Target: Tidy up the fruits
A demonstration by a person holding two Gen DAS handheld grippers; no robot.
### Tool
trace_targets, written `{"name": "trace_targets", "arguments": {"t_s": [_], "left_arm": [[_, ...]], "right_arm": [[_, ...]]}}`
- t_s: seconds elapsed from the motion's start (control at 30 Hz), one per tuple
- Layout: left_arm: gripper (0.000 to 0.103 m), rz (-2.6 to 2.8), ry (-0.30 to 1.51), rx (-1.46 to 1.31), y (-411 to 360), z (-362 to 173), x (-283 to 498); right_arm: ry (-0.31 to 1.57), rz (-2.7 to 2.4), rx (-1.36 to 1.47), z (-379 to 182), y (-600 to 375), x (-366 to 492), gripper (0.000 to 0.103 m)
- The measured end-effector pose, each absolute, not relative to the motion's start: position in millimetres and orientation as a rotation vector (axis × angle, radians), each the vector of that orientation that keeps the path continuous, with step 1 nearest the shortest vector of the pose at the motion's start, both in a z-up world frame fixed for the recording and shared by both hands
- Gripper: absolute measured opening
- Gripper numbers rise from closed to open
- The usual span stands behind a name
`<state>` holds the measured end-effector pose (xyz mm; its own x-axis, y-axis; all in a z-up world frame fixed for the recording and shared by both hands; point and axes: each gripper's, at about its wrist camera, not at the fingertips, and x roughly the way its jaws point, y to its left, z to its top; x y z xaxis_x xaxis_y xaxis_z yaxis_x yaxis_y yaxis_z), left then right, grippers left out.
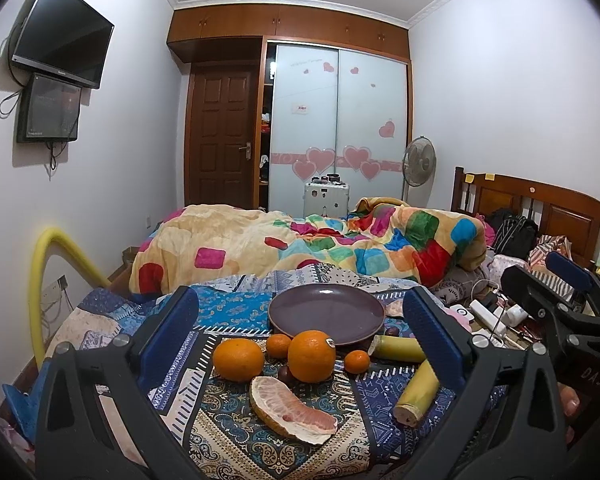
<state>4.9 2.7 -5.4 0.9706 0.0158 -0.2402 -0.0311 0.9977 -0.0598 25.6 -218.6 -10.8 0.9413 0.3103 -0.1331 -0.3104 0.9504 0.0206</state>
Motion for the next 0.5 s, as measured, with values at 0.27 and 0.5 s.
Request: {"name": "trace_targets", "arguments": {"t_s": [0.27, 0.5], "left_arm": [[0.103, 0.023, 0.240, -0.063, 0.6, -5.8, 3.8], [0.103, 0.024, 0.235, -0.058, -3.2, -4.6, 1.4]], "right_arm": [[0.136, 0.317, 0.001, -10.4, -218.6, 25.3, 0.103], [0.132, 0.316, 0.006, -10.5, -218.4, 25.1, 0.103]]}}
